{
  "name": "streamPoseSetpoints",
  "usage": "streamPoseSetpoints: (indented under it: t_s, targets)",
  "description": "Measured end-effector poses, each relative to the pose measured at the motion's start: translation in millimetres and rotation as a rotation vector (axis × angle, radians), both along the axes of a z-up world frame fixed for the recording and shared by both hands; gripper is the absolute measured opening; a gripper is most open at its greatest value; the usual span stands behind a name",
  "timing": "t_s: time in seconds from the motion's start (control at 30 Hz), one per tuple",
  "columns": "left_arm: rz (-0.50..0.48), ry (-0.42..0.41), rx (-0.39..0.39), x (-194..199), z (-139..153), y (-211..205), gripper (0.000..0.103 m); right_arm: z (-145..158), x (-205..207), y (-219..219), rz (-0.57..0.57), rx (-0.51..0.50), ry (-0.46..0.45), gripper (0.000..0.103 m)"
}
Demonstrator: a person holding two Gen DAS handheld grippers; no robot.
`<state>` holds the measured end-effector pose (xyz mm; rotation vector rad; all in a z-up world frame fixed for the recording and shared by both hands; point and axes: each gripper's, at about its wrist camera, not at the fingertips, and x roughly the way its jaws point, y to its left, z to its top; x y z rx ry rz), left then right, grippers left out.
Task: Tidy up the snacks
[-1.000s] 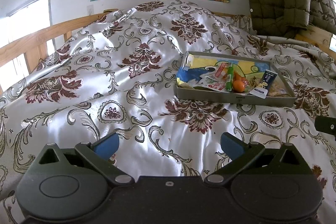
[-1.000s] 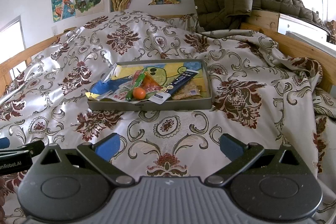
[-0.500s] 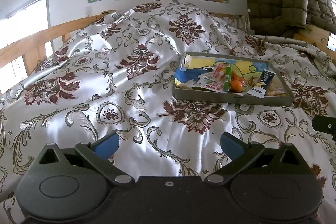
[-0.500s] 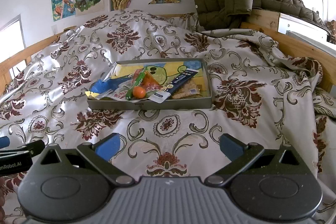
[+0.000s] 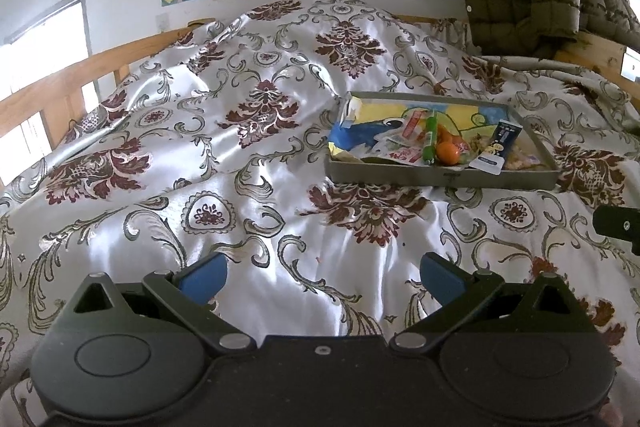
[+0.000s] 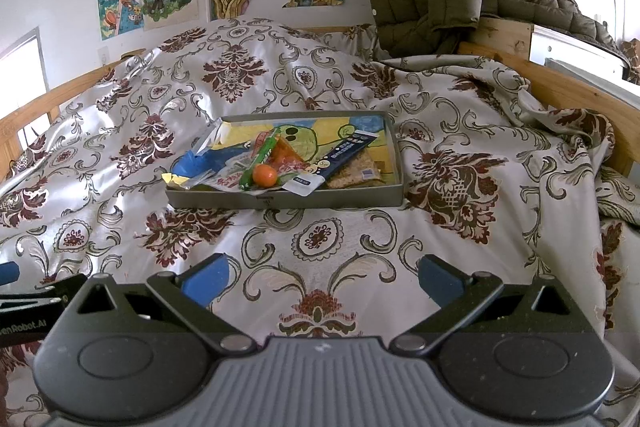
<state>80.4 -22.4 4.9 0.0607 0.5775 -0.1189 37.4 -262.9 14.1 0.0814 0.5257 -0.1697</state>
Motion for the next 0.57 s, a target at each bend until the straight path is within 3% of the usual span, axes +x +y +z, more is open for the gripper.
streamPoseSetpoints:
  t_s: [0.57]
  targets:
    - [0.006,0.002,0.000,1.2,-0.2,2.9,0.102,0.6,0.2,0.7,0.000,-0.003,0.003,0.103]
